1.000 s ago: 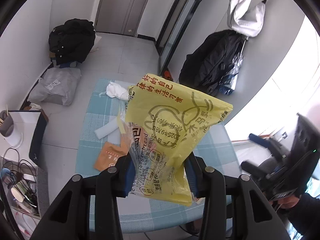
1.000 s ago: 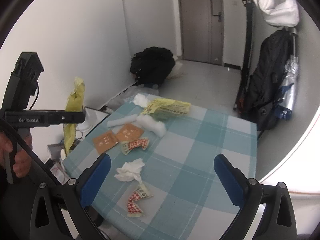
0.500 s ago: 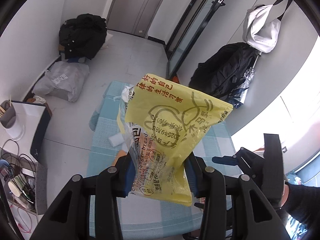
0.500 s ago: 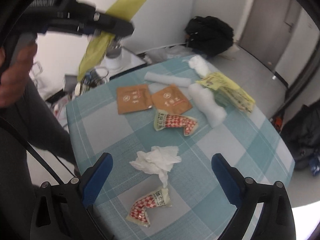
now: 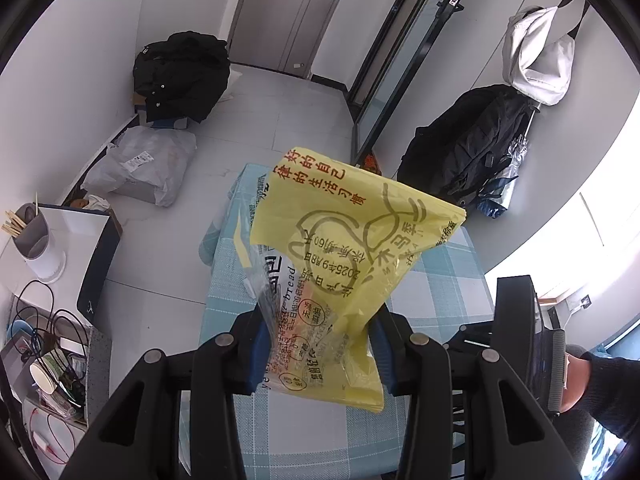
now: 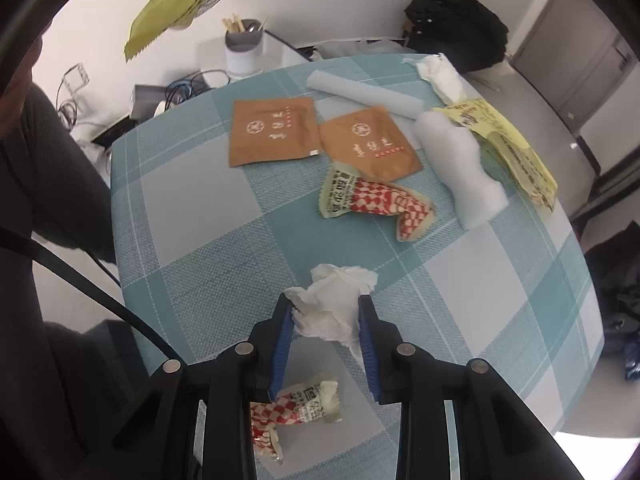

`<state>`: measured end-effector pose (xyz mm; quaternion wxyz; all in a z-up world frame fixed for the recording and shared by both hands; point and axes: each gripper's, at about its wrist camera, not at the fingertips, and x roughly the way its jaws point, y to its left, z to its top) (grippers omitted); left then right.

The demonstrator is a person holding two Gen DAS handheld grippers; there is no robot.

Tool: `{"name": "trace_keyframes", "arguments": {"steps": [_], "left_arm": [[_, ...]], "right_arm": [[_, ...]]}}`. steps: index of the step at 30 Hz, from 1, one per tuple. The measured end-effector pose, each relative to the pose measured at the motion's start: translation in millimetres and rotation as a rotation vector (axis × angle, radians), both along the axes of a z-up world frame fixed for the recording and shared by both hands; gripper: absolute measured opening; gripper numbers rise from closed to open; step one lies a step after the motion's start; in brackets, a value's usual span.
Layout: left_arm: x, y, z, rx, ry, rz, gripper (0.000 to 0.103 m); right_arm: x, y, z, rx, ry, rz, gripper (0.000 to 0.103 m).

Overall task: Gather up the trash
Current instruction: 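Lift the yellow bag with the left gripper while the right gripper grasps the white tissue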

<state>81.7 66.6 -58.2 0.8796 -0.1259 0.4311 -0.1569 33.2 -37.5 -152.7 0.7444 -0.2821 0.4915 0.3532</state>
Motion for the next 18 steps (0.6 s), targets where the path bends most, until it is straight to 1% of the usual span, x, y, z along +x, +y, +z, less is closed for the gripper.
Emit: {"name": "trace_keyframes", "arguments": {"steps": [7, 11, 12, 18], "left_arm": [[-0.6, -1.6, -0.7, 0.004, 0.003, 0.003, 0.038], [-0.7, -8.8, 2.1, 0.035, -0.003, -0.009, 0.038], [-0.7, -10.9, 2.8, 0.04, -0.004, -0.009, 0.038], [-1.7, -27.3, 11.0, 0.068, -0.036, -0.021, 0.038]], "right_arm": [[9.4, -17.2, 14.6, 0.063, -0.002, -0.084, 0.025], [11.7, -29.1, 27.6, 0.111, -0.006, -0.14, 0.025], [12.2, -32.6, 32.1, 0.118, -0.011, -0.154, 0.025], [6.4, -61.8, 71.4, 0.24, -0.048, -0.224, 0.025]]}}
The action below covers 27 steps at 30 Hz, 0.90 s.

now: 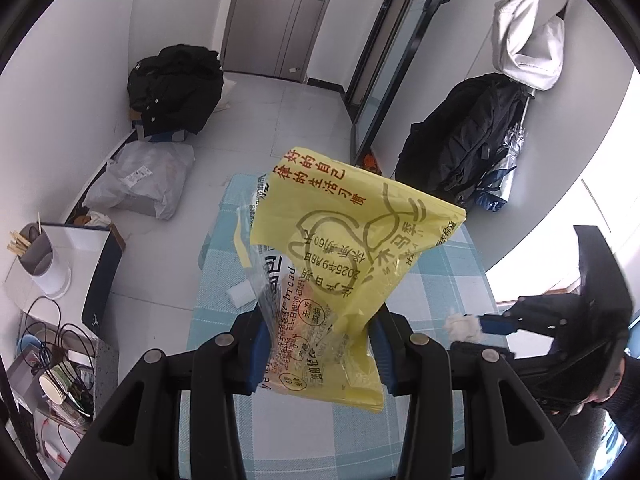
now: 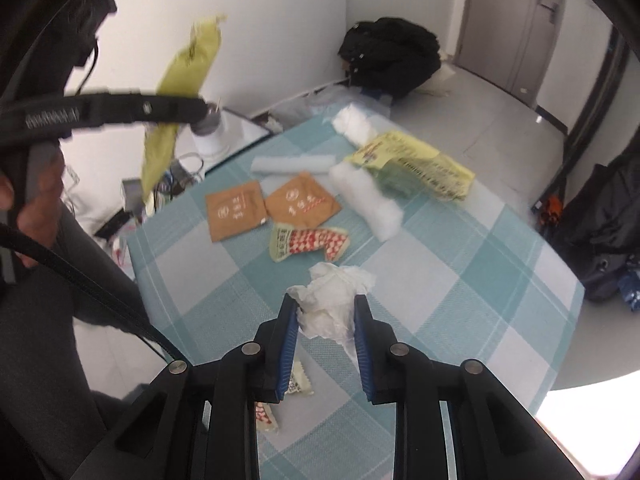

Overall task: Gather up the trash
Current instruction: 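Lift the yellow bag with the left gripper while the right gripper grasps the white tissue, then carry the yellow bag and tissue over the white bin with both grippers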

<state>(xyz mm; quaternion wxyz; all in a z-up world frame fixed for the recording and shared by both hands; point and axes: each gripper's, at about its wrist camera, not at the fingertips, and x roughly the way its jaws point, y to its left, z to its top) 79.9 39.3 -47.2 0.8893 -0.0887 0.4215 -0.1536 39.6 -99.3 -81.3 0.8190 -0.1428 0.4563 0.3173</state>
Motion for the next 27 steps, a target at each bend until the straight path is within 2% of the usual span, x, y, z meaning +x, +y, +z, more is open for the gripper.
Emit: {"name": "trace_keyframes", "arguments": {"steps": [6, 10, 15, 19, 23, 27], "left_arm": [[-6.6, -30.3, 13.2, 0.046, -0.048, -0.064, 0.038], [-7.1, -54.2, 22.3, 0.074, -0.041, -0.107, 0.038], [-13.2, -93.8, 42.4, 0.088, -0.058, -0.177, 0.038], [-13.8, -126.3, 57.7, 0.037, -0.056, -0.237, 0.038], [-11.5, -173.7, 66.9, 0.044, -0.053, -0.294, 0.038], [-8.5, -229.6, 64.3, 0.053, -0.014, -0.367, 0.038]], "right_arm": [[-9.2, -37.0, 41.8, 0.08, -0.069, -0.08, 0.025], [-16.2, -72.5, 72.0, 0.134, -0.12, -0.143, 0.025], [-25.5, -112.5, 100.5, 0.147, -0.191, -0.217, 0.025], [-38.3, -160.2, 123.5, 0.172, -0.242, -0.314, 0.025], [-54.6, -211.0, 144.5, 0.216, -0.28, -0.446, 0.025], [-81.4, -271.1, 154.6, 0.213, -0.333, -0.588, 0.026]]}}
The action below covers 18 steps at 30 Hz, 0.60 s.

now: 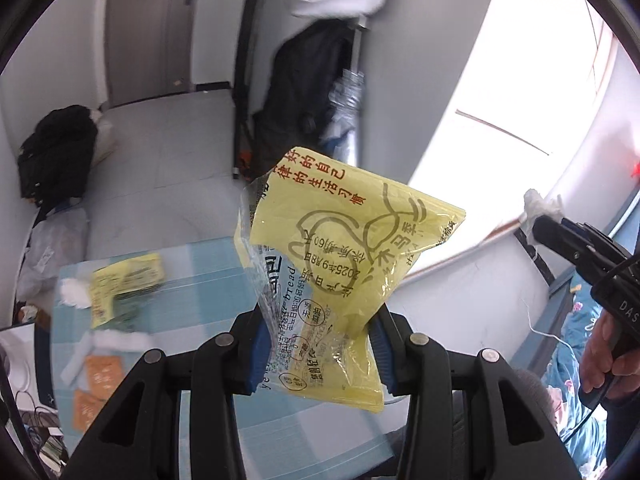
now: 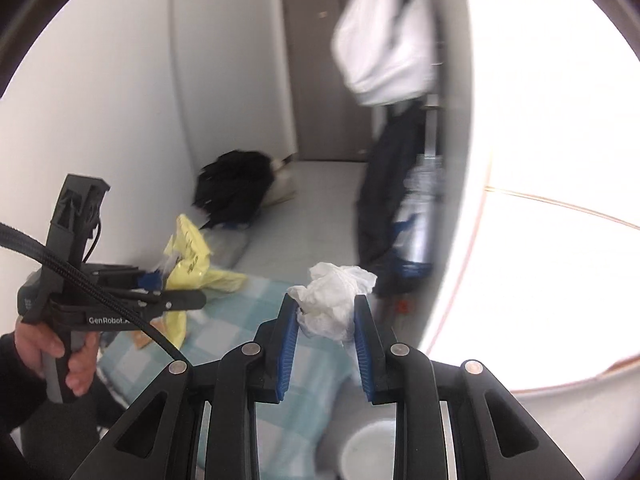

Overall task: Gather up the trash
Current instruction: 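Carry the yellow bag and tissue over the white bin with both grippers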

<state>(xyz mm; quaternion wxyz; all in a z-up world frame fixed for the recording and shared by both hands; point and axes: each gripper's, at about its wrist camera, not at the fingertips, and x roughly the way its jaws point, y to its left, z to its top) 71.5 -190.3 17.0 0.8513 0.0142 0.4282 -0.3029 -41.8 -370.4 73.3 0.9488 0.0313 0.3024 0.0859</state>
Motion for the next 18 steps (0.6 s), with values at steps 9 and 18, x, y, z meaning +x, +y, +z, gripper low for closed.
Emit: {"name": "trace_keyframes", "arguments": {"steps": [9, 18], "left_arm": [[11.9, -89.8, -54.8, 0.033, 0.176, -0.146, 0.038], [28.9, -141.5, -148.1, 0.092, 0.488, -0.222, 0.038]], "right_arm": [[-15.1, -115.5, -53.9, 0.199, 0.11, -0.295, 0.026], [-16.8, -165.6, -180.3, 0.344, 0.344, -0.401, 0.026]]}}
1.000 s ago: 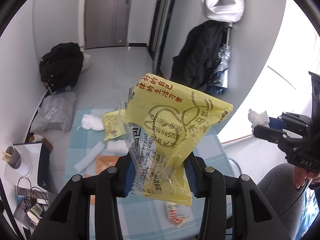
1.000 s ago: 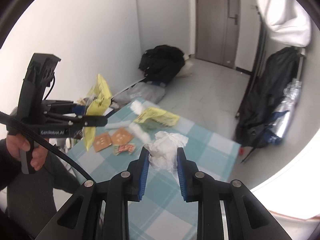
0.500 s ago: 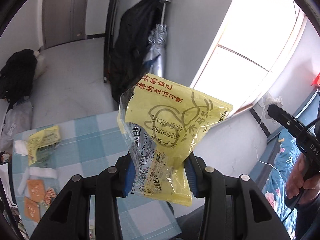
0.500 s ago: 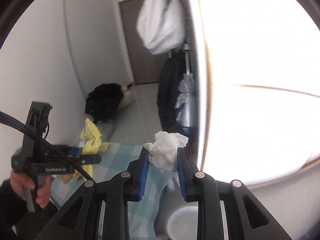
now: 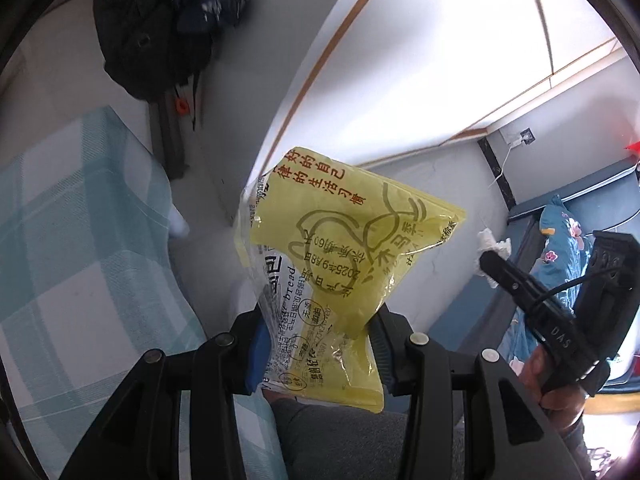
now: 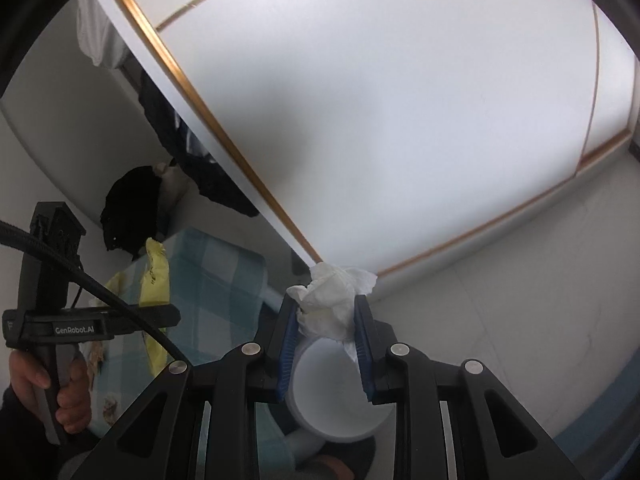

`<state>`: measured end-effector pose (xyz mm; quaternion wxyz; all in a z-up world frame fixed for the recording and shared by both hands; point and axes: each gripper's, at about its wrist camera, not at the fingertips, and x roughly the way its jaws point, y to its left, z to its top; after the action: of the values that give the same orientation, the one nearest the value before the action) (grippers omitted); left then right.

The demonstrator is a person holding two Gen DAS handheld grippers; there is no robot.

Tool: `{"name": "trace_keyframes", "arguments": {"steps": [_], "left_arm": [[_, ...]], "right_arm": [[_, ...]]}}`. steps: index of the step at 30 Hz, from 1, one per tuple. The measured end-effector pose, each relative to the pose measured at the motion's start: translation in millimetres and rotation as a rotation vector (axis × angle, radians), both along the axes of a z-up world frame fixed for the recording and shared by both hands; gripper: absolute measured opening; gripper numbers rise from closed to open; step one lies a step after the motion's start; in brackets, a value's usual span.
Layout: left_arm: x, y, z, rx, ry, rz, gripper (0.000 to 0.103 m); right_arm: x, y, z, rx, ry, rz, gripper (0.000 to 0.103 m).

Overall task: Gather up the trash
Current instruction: 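Carry the yellow bag and tissue over the white bin with both grippers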

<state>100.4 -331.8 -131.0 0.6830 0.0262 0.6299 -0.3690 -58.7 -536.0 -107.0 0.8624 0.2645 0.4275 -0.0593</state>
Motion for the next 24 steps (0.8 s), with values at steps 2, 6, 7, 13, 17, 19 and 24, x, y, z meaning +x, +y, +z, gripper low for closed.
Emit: {"name": "trace_keyframes", "arguments": {"steps": [2, 6, 7, 13, 17, 19, 24], "left_arm": [[3.6, -12.7, -20.7, 0.029, 0.054, -0.012, 0.038], [7.7, -32.7, -50.1, 0.076, 0.118, -0.061, 0.038], [6.8, -36.9, -56.2, 0.086, 0.139, -0.07, 0.038], [13.4, -69.8, -96.3, 0.144, 0.27, -0.111, 0.038], [11.0, -76.4, -122.8, 0.185, 0.346, -0.141, 0.038], [8.0, -78.2, -134.4, 0.215, 0.367, -0.15, 0.038], [15.0, -73.6, -148.1, 0.235, 0.435, -0.107, 0.04]], "right_arm": [[0.4, -4.8, -29.8, 0.06, 0.044, -0.004, 0.026], [6.1, -7.5, -79.5, 0.147, 0.111, -0.007, 0.026], [6.1, -6.0, -87.3, 0.159, 0.124, -0.007, 0.026], [11.7, -0.8, -150.5, 0.279, 0.185, -0.019, 0.026], [15.5, 22.4, -185.4, 0.342, 0.233, -0.003, 0.026], [15.5, 27.8, -196.7, 0.367, 0.243, 0.001, 0.028], [26.6, 20.3, -238.0, 0.414, 0.297, 0.017, 0.028]]}}
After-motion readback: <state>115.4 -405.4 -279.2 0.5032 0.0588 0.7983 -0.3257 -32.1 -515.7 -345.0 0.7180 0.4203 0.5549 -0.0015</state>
